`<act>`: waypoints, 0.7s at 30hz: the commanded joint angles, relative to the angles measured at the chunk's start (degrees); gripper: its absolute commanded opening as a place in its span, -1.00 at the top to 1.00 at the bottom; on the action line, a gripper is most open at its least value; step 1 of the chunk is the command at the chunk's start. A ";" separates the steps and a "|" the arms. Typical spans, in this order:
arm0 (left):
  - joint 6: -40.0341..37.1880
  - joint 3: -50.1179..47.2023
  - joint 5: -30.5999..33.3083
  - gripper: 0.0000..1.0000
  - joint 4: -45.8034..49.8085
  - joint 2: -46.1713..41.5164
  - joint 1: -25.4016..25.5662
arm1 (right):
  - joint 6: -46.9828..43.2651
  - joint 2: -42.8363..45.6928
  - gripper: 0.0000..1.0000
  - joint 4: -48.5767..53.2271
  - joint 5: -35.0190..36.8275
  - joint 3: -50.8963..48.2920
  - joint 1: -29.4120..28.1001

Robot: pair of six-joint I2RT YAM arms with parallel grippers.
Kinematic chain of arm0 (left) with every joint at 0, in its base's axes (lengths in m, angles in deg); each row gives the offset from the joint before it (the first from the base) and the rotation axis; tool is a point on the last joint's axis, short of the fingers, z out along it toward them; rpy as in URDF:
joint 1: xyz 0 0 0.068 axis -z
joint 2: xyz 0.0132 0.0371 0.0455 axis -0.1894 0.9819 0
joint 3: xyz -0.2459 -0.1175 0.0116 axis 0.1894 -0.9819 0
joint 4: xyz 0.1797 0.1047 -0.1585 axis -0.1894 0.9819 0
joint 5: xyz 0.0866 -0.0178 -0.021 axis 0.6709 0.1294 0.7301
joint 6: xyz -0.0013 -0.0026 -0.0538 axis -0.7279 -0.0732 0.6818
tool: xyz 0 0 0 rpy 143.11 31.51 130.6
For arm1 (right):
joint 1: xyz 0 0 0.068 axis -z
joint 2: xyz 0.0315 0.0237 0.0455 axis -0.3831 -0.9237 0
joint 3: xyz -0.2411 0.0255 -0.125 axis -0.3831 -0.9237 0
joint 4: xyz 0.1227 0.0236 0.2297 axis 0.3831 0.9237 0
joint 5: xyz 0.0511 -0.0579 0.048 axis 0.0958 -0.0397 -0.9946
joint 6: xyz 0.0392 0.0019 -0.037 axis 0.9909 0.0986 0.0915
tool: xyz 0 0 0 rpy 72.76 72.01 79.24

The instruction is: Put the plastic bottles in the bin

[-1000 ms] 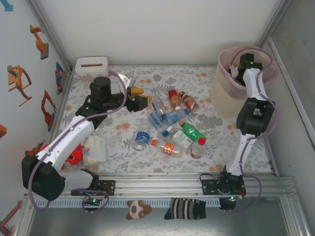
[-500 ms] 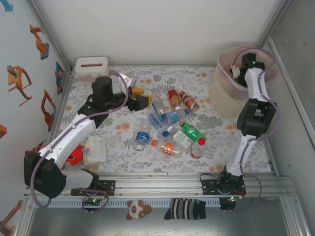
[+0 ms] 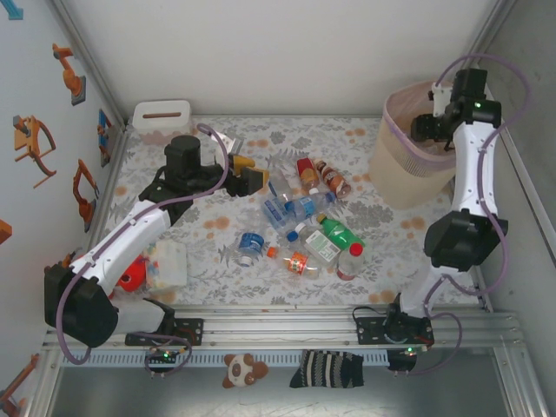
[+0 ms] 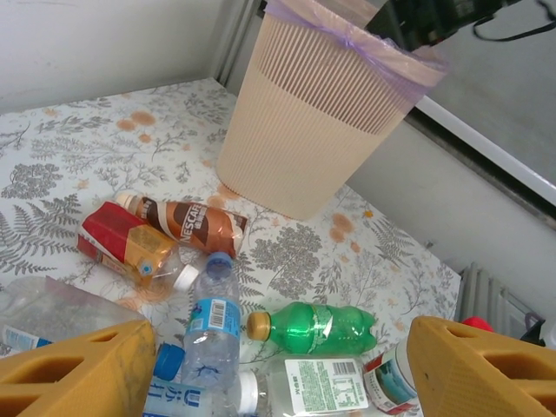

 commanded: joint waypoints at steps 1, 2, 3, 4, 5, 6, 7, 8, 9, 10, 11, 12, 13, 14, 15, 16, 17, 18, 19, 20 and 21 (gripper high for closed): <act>-1.07 0.45 1.82 -0.49 2.99 0.05 0.15 | 3.60 3.92 -0.37 -3.12 -2.17 -0.06 -0.49; -1.46 0.48 2.91 -0.49 4.05 0.07 0.35 | 4.31 5.34 -0.37 -4.36 -2.86 -0.72 -0.79; -1.68 0.42 3.72 -0.49 5.10 -0.01 0.63 | 4.90 6.55 -0.37 -5.51 -3.64 -1.57 -1.08; -1.99 0.45 5.00 -0.48 6.37 -0.05 0.88 | 5.65 8.05 -0.36 -6.91 -4.46 -2.63 -1.47; -2.35 0.41 6.02 -0.48 7.73 -0.07 1.18 | 6.43 9.56 -0.36 -8.33 -5.17 -3.74 -1.82; -2.65 0.50 7.04 -0.47 8.88 -0.03 1.41 | 7.16 10.85 -0.36 -9.67 -5.79 -4.74 -2.22; -3.03 0.68 8.33 -0.47 10.48 0.07 1.78 | 8.04 12.42 -0.36 -11.15 -6.49 -6.03 -2.72; -3.32 0.79 9.73 -0.46 12.27 0.19 2.15 | 8.88 14.03 -0.35 -12.94 -7.47 -7.53 -3.26; -3.42 0.91 10.75 -0.46 13.63 0.27 2.34 | 9.72 15.38 -0.35 -14.48 -8.30 -8.91 -3.81; -3.42 0.90 12.04 -0.46 14.97 0.42 2.58 | 10.63 16.77 -0.35 -16.44 -9.25 -10.51 -4.40; -3.33 0.84 13.16 -0.45 16.61 0.54 2.82 | 11.65 18.39 -0.35 -18.43 -10.25 -12.33 -5.20; -3.18 0.80 14.23 -0.45 17.91 0.66 3.07 | 12.34 19.50 -0.35 -19.82 -11.29 -13.68 -5.74; -2.86 0.66 15.41 -0.44 19.26 0.71 3.33 | 13.26 20.58 -0.35 -21.44 -12.20 -15.05 -6.47; -2.43 0.53 16.65 -0.44 20.54 0.74 3.73 | 13.94 21.55 -0.35 -22.44 -12.70 -16.07 -7.26; -2.01 0.38 17.70 -0.44 21.79 0.89 3.92 | 14.32 22.26 -0.35 -23.33 -12.90 -16.82 -7.95; -1.48 0.17 18.78 -0.43 23.26 1.02 4.22 | 14.80 22.88 -0.35 -24.08 -12.98 -17.55 -8.85; -0.83 -0.03 19.80 -0.43 24.48 1.09 4.52 | 15.10 23.43 -0.35 -24.72 -12.99 -18.16 -9.69; -0.23 -0.25 20.35 -0.43 25.53 1.30 4.71 | 15.21 23.66 -0.35 -25.17 -13.08 -18.58 -10.44; 0.64 -0.61 21.19 -0.43 26.58 1.39 5.04 | 15.30 23.91 -0.35 -25.49 -13.13 -18.88 -11.20; 1.33 -0.93 21.80 -0.43 27.47 1.53 5.28 | 15.45 24.16 -0.35 -25.82 -12.96 -19.15 -11.97; 2.10 -1.21 22.38 -0.43 28.38 1.70 5.61 | 15.56 24.40 -0.35 -26.35 -12.75 -19.52 -12.82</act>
